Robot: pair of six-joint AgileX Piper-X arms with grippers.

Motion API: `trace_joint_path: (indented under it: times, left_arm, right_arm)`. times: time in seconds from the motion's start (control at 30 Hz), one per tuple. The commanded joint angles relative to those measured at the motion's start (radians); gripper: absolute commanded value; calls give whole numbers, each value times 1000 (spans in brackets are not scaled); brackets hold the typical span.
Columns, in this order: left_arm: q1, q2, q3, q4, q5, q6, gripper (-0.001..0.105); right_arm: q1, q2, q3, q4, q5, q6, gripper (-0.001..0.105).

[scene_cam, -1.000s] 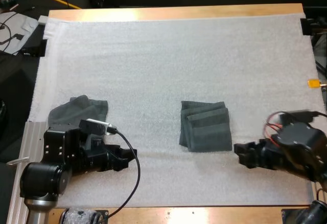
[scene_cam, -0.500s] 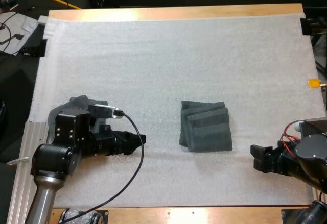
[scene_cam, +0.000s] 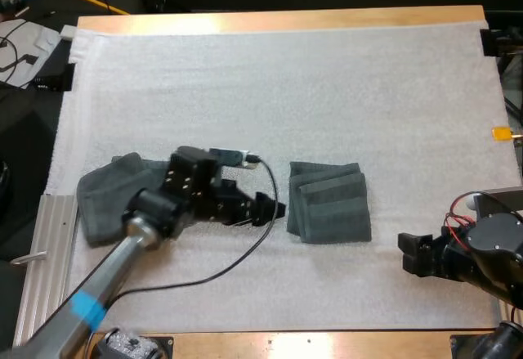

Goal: Pick towel from pile, fold and stack

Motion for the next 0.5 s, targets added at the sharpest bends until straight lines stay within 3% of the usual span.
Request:
trace_joint_path:
  times: [0.0, 0.2, 0.27, 0.47]
  left_arm:
    - [-37, 100, -3, -133, -6, -69, 71]
    - [-60, 275, -2, -266, 0, -121, 71]
    - [-55, 261, -4, -246, 0, -109, 71]
    - [-56, 411, -28, -325, 49, -167, 71]
  right_arm:
    - [1, -2, -5, 15, -5, -5, 67]
    - [-2, -1, -5, 22, -9, -2, 67]
    - [0, -4, -5, 17, 2, 2, 67]
    - [-1, -3, -4, 27, 3, 10, 67]
